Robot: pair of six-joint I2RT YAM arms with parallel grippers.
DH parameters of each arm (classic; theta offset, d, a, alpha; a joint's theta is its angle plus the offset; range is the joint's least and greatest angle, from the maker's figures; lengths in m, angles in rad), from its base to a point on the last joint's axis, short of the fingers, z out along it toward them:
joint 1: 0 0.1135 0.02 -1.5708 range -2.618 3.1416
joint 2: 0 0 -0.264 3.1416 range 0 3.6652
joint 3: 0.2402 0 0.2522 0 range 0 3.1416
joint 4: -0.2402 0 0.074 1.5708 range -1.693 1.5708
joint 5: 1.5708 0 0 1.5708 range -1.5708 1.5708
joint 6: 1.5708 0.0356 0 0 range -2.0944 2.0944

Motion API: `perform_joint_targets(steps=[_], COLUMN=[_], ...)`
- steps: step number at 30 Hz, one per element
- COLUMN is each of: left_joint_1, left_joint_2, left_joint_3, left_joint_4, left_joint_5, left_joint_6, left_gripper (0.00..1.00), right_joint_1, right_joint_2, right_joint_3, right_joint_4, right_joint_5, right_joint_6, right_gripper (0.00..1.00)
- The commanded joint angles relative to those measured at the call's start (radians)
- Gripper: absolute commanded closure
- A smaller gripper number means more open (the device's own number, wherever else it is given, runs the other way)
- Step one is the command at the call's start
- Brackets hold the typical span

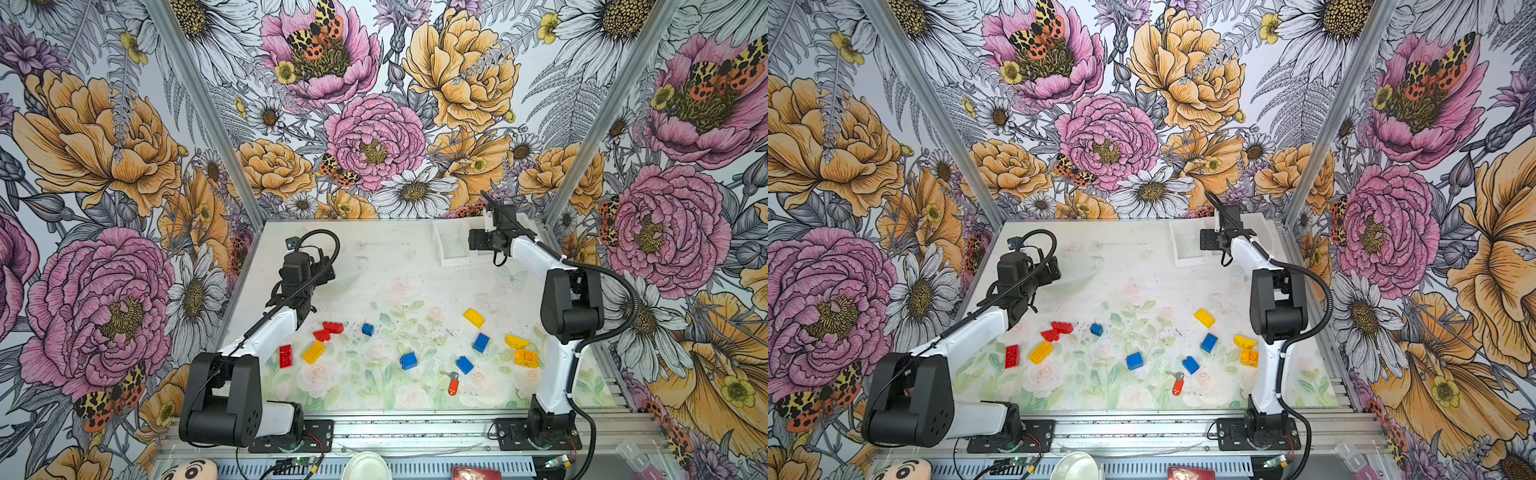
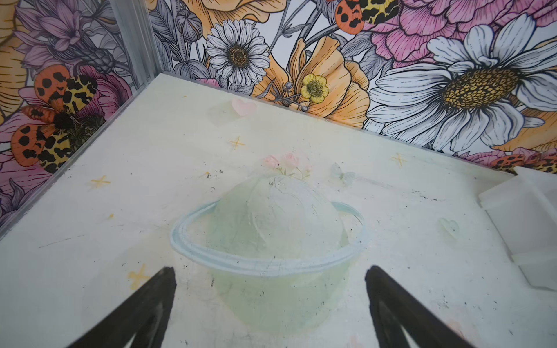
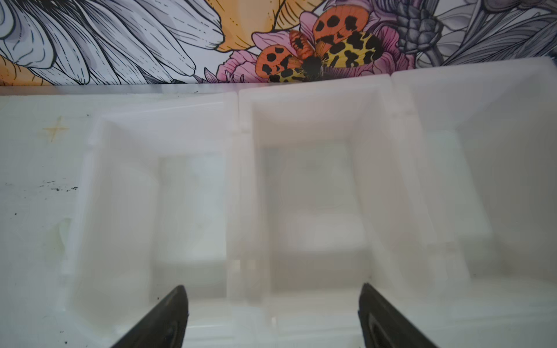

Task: Sort the legos into containers by color
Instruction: Move the container to the top-center of the table.

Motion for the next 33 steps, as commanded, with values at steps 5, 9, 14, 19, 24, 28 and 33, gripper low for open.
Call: perform_joint_targets(steps=[5,9,14,19,24,28,33], left_joint_1=[-0.013,-0.012,-0.013,-0.012,-0.014,-0.016,-0.020], left_joint_2=[0.014,0.018,0.023,0.025,0.017,0.012,0.003], left_joint_3=[0.021,0.020,0.024,0.022,0.019,0.013,0.004], left_joint_4=[-0.007,-0.007,-0.007,-0.007,-0.007,-0.008,-0.007], left_joint_5=[0.024,0.022,0.022,0.023,0.020,0.019,0.014], left_joint_6=[-0.030,-0.033,-0.037,-0.042,-0.047,-0.057,-0.068], left_gripper=[0.01,0.01,0.01,0.01,0.01,0.01,0.01], right_joint_1=[0.024,0.038,0.058,0.077,0.105,0.146,0.209], right_joint_2=[0.122,0.165,0.188,0.177,0.142,0.102,0.050], right_joint_3=[0.165,0.213,0.237,0.221,0.171,0.102,0.010], right_joint_4=[-0.140,-0.170,-0.191,-0.198,-0.198,-0.196,-0.195], right_joint_5=[0.008,0.025,0.043,0.057,0.057,0.056,0.060], right_joint_6=[-0.012,-0.019,-0.028,-0.015,0.016,0.053,0.146], right_gripper=[0.22,0.29,0.44,0.68,0.82,0.88,0.96])
